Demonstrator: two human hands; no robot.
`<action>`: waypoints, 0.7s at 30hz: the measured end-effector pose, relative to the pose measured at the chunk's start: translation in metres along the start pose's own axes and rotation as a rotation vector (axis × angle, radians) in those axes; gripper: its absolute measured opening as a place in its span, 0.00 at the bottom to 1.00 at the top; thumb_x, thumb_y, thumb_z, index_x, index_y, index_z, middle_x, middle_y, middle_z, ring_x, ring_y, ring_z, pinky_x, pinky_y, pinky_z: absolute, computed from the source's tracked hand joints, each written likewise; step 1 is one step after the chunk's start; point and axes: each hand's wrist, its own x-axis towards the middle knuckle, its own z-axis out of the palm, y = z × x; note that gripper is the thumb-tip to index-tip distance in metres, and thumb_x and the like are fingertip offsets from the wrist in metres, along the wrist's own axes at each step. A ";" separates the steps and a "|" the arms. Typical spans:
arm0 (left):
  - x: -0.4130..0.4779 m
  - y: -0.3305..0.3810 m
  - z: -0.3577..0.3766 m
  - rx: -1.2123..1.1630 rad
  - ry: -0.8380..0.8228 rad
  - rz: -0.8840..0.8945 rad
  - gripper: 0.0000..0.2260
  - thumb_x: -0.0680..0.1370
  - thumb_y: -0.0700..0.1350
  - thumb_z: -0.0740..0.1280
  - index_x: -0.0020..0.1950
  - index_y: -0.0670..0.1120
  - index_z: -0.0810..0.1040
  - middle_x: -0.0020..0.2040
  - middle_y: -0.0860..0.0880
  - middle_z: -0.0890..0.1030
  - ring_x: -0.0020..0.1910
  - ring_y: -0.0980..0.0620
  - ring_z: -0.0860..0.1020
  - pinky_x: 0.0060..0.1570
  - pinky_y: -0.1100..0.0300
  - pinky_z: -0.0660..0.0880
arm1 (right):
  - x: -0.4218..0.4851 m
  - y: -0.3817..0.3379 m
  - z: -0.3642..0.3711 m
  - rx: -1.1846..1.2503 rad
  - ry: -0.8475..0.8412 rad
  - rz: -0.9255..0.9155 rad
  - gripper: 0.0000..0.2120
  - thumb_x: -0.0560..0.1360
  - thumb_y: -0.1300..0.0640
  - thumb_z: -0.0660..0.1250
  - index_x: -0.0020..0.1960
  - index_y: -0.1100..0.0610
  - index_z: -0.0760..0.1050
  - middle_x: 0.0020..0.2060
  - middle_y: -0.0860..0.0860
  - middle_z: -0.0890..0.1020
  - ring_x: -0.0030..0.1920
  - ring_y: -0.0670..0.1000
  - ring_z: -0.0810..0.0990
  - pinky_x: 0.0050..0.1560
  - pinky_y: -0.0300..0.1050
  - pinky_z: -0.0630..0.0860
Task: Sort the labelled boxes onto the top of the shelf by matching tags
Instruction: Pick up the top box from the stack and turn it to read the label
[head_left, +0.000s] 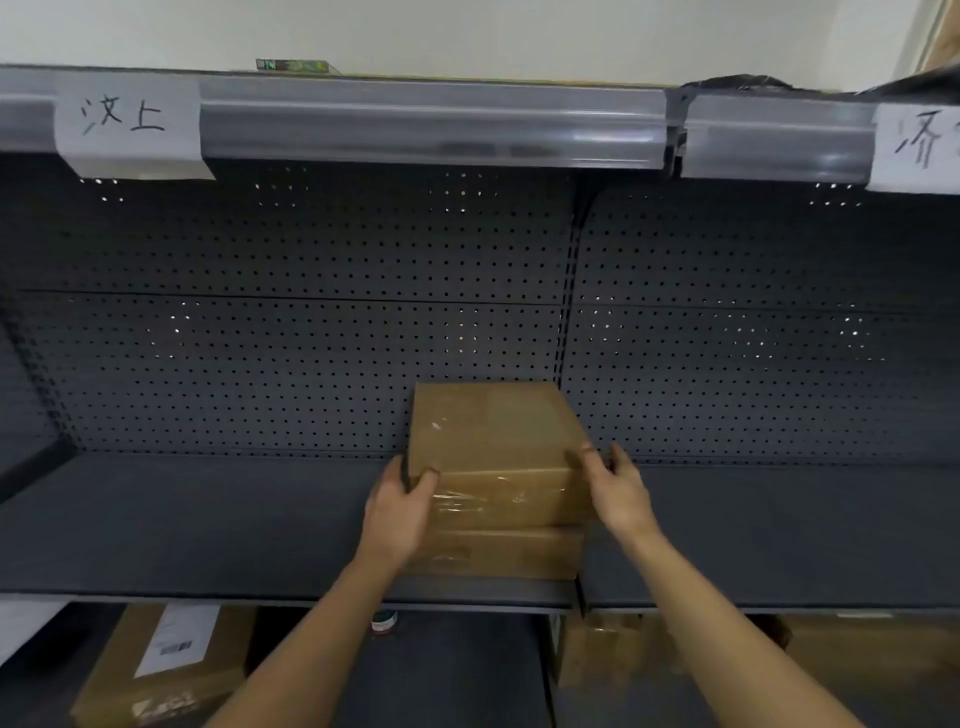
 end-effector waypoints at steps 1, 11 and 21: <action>0.003 0.002 0.002 -0.005 -0.013 -0.007 0.20 0.80 0.54 0.62 0.69 0.47 0.71 0.62 0.47 0.79 0.60 0.46 0.75 0.55 0.56 0.69 | 0.003 -0.002 0.003 -0.012 -0.005 0.018 0.36 0.81 0.39 0.60 0.82 0.56 0.55 0.78 0.56 0.68 0.77 0.60 0.66 0.73 0.57 0.64; 0.003 -0.001 0.014 -0.099 0.042 -0.004 0.17 0.81 0.52 0.62 0.68 0.47 0.73 0.44 0.60 0.76 0.53 0.49 0.76 0.51 0.61 0.67 | 0.006 0.004 0.010 0.191 -0.020 0.091 0.32 0.77 0.44 0.69 0.78 0.53 0.67 0.67 0.53 0.78 0.68 0.57 0.75 0.71 0.58 0.71; -0.012 -0.008 0.001 -0.269 0.063 0.088 0.16 0.80 0.52 0.65 0.68 0.52 0.75 0.55 0.59 0.81 0.56 0.60 0.78 0.58 0.58 0.73 | -0.024 -0.005 0.004 0.605 0.064 -0.012 0.29 0.76 0.57 0.74 0.75 0.54 0.71 0.62 0.50 0.82 0.62 0.49 0.80 0.71 0.49 0.72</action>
